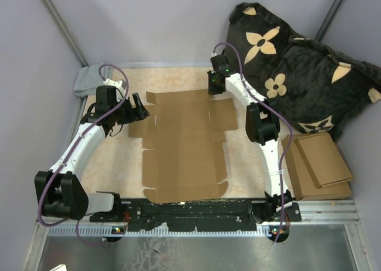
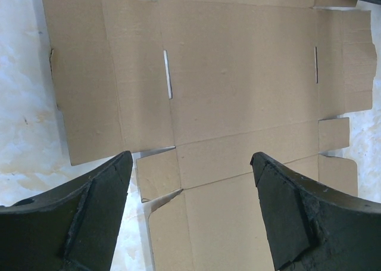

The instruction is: Fold the paper box

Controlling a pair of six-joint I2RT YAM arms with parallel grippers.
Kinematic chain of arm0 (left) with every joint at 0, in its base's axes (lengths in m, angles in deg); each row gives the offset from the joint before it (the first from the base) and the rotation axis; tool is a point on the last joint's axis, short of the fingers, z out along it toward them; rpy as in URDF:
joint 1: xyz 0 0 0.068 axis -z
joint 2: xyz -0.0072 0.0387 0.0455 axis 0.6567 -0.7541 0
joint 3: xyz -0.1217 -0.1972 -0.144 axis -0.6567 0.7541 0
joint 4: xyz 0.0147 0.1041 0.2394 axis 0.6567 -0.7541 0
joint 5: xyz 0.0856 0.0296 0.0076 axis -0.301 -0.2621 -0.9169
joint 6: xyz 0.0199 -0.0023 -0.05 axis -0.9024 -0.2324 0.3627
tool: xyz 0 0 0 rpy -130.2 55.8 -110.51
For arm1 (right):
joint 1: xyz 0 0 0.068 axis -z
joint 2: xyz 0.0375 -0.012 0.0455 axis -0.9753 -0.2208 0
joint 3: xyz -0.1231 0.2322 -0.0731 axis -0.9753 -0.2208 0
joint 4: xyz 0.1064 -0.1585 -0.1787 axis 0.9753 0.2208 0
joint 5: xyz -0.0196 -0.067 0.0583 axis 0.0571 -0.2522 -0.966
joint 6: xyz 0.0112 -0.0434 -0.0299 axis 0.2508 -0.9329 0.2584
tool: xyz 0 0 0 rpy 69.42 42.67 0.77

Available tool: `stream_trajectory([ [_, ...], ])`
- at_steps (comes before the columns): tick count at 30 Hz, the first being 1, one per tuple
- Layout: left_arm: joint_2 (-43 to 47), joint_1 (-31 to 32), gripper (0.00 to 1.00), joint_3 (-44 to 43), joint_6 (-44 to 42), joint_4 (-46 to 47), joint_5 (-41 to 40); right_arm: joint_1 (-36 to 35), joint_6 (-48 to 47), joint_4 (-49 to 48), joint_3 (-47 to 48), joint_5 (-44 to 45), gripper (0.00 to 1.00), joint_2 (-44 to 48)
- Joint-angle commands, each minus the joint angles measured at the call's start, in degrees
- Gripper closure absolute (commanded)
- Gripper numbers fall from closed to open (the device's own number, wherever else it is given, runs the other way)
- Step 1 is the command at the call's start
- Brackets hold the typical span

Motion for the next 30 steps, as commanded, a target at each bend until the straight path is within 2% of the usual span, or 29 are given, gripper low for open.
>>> stream_trajectory([
  [1,-0.78,0.07,0.12,0.31,0.49,0.97,-0.1,-0.39,-0.07,-0.7,1.76,2.31,0.87,1.03],
  [2,-0.88,0.08,0.12,0.4,0.51,1.04,-0.53,-0.63,-0.23,-0.31,1.9,3.29,0.94,1.04],
  [5,-2.54,0.11,0.12,0.2,0.68,1.34,-1.01,-1.07,-0.59,0.14,1.6,5.46,1.0,1.53],
  [10,-9.4,0.11,0.13,-4.65,1.58,-0.54,-2.28,-2.06,-1.95,-0.05,-0.85,8.81,1.0,4.08],
  [15,-19.11,0.18,0.14,-16.27,2.1,-5.74,-4.11,-3.35,-3.58,0.57,-3.61,12.72,1.0,7.51],
  [20,-28.81,0.16,0.16,-25.84,2.1,-7.01,-9.24,-3.49,-3.18,0.53,-6.79,11.81,1.0,9.83],
  [26,-41.49,0.16,0.3,-38.07,1.08,-11.01,-10.79,-3.54,-3.51,0.0,-8.89,9.42,1.0,10.63],
  [27,-42.52,0.22,0.34,-39.07,1.04,-11.12,-9.17,-3.55,-3.57,-0.08,-8.98,9.28,1.0,10.54],
  [30,-44.3,0.18,0.39,-39.71,1.4,-10.09,-7.39,-3.55,-3.59,-0.2,-9.04,8.86,1.0,10.3],
])
